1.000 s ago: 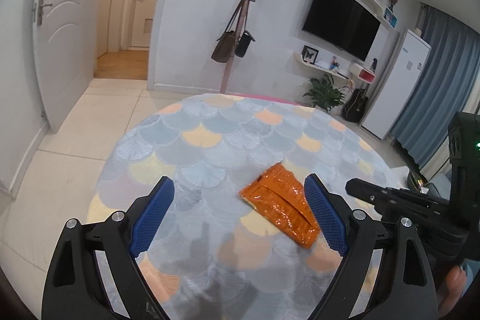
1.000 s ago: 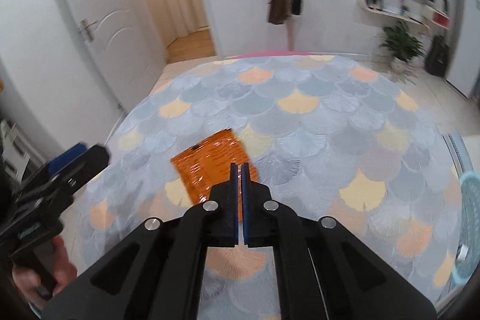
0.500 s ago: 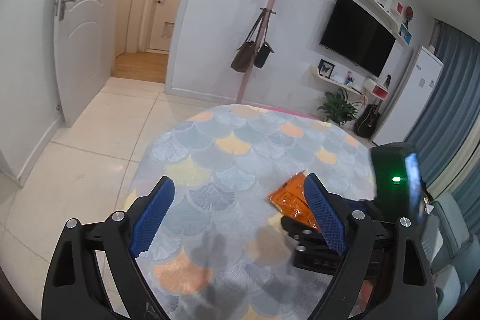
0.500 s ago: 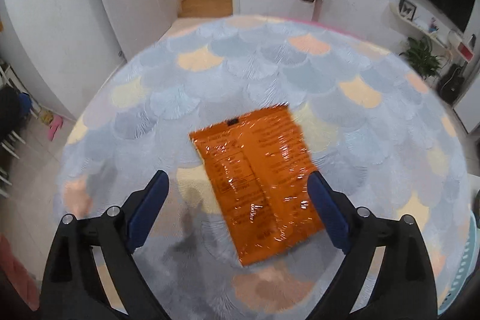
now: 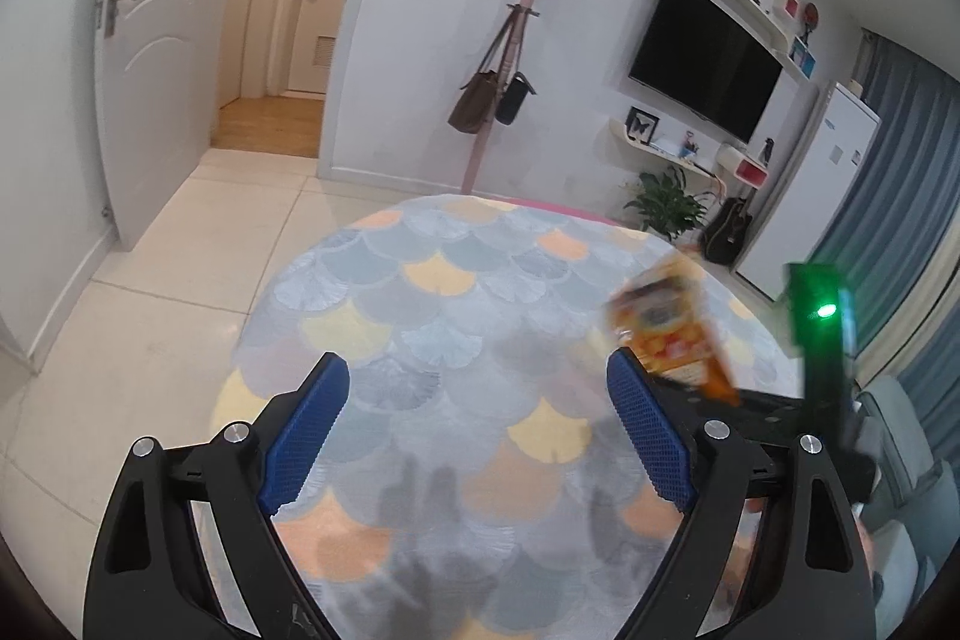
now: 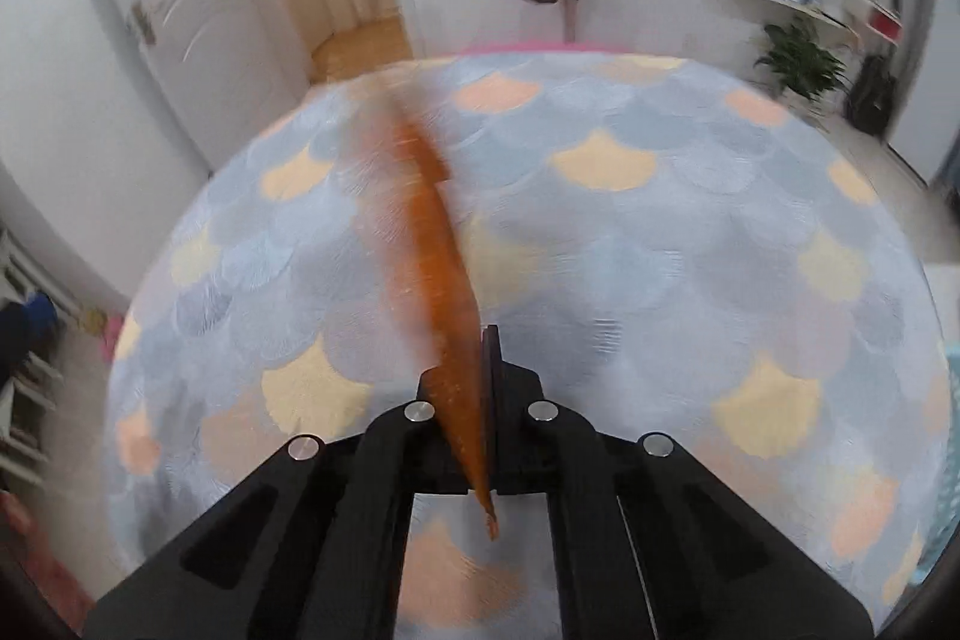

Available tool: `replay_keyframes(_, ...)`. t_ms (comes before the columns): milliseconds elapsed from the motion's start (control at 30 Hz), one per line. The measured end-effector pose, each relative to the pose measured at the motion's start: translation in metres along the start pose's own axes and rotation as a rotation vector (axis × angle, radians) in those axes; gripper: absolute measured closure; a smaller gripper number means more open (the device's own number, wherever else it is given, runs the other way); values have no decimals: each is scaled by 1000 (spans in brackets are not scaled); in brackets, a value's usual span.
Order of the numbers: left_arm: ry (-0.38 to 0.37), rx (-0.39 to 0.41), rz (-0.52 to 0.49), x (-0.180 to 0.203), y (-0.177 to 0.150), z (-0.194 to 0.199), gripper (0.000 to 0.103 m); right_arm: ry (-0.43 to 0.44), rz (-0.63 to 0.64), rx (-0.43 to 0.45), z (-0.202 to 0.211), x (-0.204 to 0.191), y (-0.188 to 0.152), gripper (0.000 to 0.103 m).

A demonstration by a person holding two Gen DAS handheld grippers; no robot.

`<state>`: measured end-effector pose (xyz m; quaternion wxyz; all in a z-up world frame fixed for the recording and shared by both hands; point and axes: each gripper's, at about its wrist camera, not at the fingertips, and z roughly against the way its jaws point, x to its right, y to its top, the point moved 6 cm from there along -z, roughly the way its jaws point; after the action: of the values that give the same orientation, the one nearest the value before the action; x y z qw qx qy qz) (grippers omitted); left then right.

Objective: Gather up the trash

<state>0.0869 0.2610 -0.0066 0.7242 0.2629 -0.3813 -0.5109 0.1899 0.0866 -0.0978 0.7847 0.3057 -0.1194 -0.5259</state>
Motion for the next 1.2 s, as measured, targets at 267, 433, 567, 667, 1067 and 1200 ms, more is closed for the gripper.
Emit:
replay_keyframes(267, -78, -12, -85, 63, 1, -14, 18, -20, -149, 141, 76, 78, 5, 102)
replay_keyframes(433, -156, -23, -160, 124, -3, -26, 18, -122, -208, 220, 122, 137, 0, 102)
replay_keyframes(567, -212, -38, -219, 173, -11, -39, 18, -239, -272, 247, 151, 196, -15, 102)
replay_keyframes(667, -255, -62, -252, 206, -22, -51, 18, -303, -344, 235, 160, 242, -33, 102)
replay_keyframes(1067, -328, -137, -347, 301, -63, -91, 17, -386, -655, 105, 148, 391, -126, 102)
replay_keyframes(1200, -362, -137, -379, 330, -72, -103, 17, -404, -699, 72, 140, 414, -146, 102)
